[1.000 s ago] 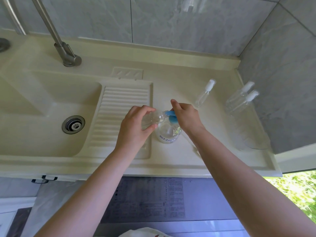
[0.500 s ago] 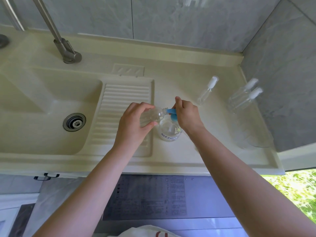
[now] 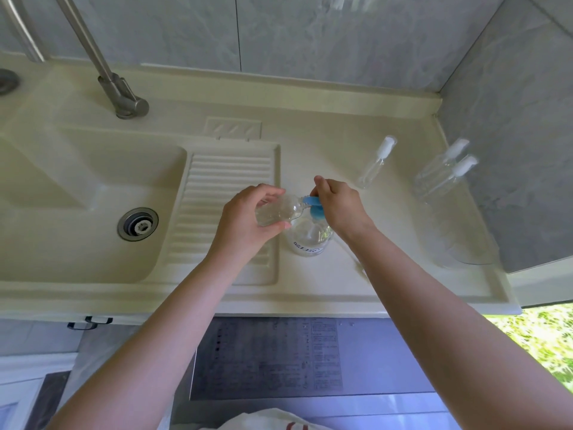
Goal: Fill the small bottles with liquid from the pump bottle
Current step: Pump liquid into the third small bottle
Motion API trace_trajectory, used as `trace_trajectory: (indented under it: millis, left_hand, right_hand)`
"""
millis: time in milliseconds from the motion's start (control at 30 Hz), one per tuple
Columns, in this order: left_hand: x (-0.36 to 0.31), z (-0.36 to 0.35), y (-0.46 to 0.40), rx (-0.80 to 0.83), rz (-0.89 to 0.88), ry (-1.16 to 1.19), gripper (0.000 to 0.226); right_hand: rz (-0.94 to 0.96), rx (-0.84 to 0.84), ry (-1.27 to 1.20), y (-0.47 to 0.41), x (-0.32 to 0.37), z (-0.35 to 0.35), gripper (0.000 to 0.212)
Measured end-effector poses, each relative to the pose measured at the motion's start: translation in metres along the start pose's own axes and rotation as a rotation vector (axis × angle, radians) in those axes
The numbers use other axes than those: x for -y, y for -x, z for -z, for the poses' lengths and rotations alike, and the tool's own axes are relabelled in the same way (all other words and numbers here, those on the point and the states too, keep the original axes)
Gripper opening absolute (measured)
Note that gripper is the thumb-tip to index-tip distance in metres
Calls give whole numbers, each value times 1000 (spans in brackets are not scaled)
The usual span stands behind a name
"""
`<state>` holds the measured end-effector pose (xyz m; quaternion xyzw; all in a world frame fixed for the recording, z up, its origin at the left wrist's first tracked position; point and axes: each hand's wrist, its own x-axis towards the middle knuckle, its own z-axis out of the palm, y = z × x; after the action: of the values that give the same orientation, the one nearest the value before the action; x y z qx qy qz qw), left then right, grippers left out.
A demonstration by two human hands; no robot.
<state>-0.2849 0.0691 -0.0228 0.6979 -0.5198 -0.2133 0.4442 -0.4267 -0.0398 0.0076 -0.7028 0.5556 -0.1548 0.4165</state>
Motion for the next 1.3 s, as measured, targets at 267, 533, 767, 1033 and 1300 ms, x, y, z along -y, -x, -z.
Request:
trace_trajectory:
  millis: [267, 533, 767, 1033, 1300]
  left_hand:
    - [-1, 5, -10, 51, 26, -4, 48]
    - [0, 5, -13, 71, 24, -25, 46]
    - [0, 6, -14, 71, 26, -28, 48]
    - [0, 6, -16, 98, 14, -46, 47]
    - [-1, 10, -16, 91, 6, -37, 48]
  right_hand:
    - [-64, 89, -108, -3, 0, 9, 38]
    - [-7, 7, -91, -3, -3, 0, 30]
    - [-55, 33, -146, -4, -4, 3, 36]
    - [4, -1, -63, -4, -6, -1, 31]
    - [-77, 93, -142, -7, -5, 6, 36]
